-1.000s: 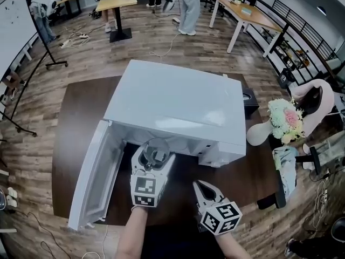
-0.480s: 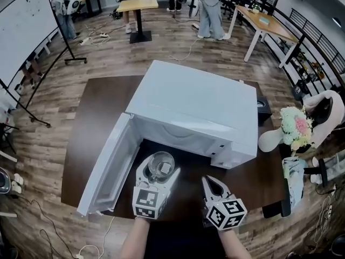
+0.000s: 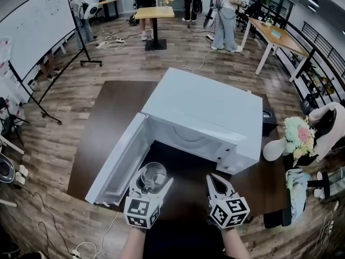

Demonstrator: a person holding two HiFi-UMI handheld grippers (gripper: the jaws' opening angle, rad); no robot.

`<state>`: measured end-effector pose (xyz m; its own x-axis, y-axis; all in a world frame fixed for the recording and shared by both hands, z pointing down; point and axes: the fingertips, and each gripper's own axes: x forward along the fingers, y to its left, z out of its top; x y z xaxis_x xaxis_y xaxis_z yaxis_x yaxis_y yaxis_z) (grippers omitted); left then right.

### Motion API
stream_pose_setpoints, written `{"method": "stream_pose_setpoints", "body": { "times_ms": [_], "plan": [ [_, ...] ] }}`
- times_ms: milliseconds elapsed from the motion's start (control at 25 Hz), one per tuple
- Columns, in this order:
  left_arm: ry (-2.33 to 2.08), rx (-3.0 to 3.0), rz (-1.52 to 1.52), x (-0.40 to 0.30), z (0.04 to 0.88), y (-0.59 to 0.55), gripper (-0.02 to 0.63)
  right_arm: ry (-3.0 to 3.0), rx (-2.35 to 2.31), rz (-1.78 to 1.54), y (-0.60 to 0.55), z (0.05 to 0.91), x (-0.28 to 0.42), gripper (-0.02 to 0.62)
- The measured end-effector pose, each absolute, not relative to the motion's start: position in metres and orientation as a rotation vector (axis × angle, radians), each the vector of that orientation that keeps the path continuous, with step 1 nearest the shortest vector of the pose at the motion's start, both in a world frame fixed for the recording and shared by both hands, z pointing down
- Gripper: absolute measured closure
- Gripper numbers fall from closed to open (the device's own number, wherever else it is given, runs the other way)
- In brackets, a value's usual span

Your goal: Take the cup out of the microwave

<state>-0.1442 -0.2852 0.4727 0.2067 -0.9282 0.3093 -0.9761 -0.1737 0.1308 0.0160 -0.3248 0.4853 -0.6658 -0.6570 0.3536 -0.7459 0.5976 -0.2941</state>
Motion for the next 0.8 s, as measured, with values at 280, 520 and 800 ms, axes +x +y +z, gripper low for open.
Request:
{"method": "stream_pose_setpoints", "body": {
  "times_ms": [280,520,800],
  "plan": [
    [-1.860,2.151,0.235,-0.155,0.457,-0.254,0.225,-2.714,1.104,0.575,-0.322,0.458,0.007,0.601],
    [-1.906,2.149,0.202,-0.157,0.438,-0.245,0.225,-2.750,1.119,0.513,-0.311,0.438,0.004,0.601],
    [-1.900,2.175,0.194,-0.150,0.440,-0.251,0.225,-2.738,1.146,0.498,-0.307,0.439,0.009,0.601]
  ]
}}
